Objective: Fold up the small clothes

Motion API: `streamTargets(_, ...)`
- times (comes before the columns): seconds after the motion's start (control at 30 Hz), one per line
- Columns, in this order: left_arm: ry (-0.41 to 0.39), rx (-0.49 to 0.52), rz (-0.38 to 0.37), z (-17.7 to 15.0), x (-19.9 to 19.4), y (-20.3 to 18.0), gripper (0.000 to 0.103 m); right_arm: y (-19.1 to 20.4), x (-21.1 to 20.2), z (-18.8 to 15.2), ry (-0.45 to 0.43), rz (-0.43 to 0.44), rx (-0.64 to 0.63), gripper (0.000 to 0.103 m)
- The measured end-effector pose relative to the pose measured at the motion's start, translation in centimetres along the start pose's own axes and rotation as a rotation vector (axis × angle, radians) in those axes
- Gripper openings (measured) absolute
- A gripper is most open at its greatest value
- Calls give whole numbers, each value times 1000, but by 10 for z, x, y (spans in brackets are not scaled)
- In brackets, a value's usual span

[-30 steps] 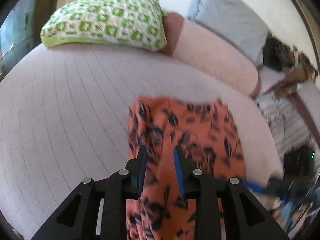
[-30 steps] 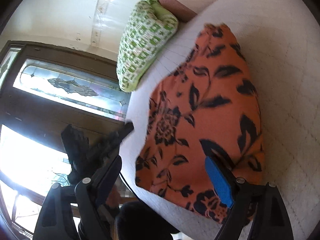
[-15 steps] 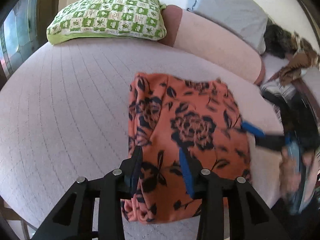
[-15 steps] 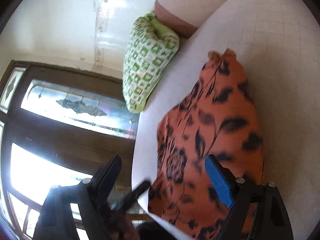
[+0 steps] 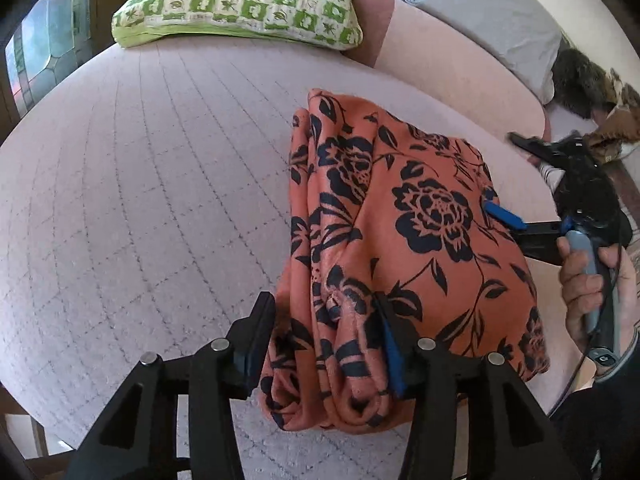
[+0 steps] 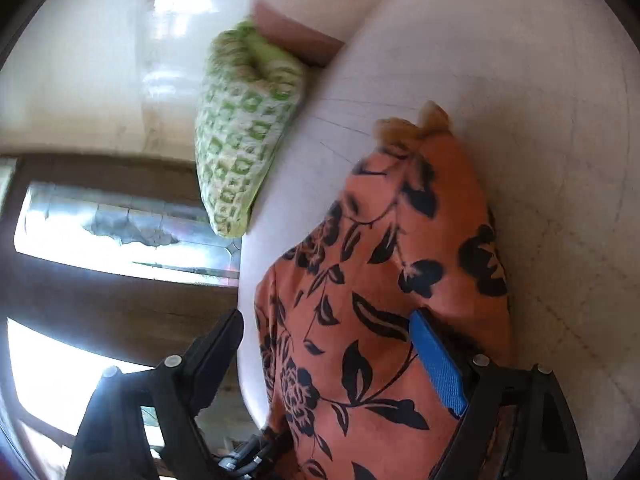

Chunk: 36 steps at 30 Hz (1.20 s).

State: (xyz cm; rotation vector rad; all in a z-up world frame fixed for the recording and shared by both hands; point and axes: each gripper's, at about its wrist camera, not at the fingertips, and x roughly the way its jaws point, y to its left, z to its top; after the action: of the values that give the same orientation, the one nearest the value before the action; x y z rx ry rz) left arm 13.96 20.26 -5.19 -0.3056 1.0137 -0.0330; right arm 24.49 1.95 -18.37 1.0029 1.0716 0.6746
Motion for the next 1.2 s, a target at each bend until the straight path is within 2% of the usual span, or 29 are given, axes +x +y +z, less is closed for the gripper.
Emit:
streamTargets(0.03,-19,-6,-5,0,-5,0,51,6,-8,0,-21,17,1,88)
streamTargets(0.1,-37,-1,-23,-3,-13,0,50,31,-21,-4,-40,50,-89,88)
streamTargets(0.17,-58,14,-57,-6,-23,-4,50,43,-20,-3,-33,38,-129,88)
streamTargets(0.23,-51,46,-56,-8,-23,-9,50,43,-9,6,-31,18,-108,88)
streamTargets(0.33,40,35,-29,-8,6,-3,53,17,18,22,-1,-63,-32,88)
streamTargets(0.37,33,16,-50,-9,8,2,53,8,22,24,-4,-77,-1,88)
streamTargets(0.43,7,-5,-61,-6,-1,5,53,17,13,21,-25,-59,-13,88)
streamTargets(0.53,-68,-5,-85,-6,-19,8,53,44,-14,0,-6,-32,-148,88)
streamTargets(0.6,-89,-19,-113,-6,-25,11,53,41,-43,-23,-17,-110,-197,88)
streamTargets(0.67,-83,-24,-121,-8,-24,14,53,18,-60,-45,-8,-130,-143,88)
streamTargets(0.73,-68,-33,-116,-10,-21,17,53,-7,-70,-72,41,-119,-83,88)
streamTargets(0.83,-54,-43,-114,-12,-17,19,53,-25,-68,-104,82,-85,-47,88)
streamTargets(0.9,-31,-26,-91,-11,-10,15,53,-27,-60,-113,93,-77,-56,82)
streamTargets(0.93,-18,-18,-82,-12,-7,15,53,-29,-54,-115,103,-102,-65,64)
streamTargets(0.97,-12,-19,-78,-13,-5,15,53,-31,-49,-115,109,-124,-65,40)
streamTargets(1.0,-14,-24,-81,-13,-5,16,53,-31,-47,-116,110,-143,-69,35)
streamTargets(1.03,-16,-25,-82,-13,-6,17,53,-29,-49,-118,105,-163,-88,31)
streamTargets(1.1,-10,-13,-64,-15,-3,16,57,-28,-51,-122,95,-203,-112,30)
streamTargets(1.17,1,-14,-50,-14,-1,15,58,-33,-47,-122,124,-237,-121,30)
streamTargets(1.2,-4,-13,-49,-12,-4,15,58,-31,-50,-120,127,-222,-116,36)
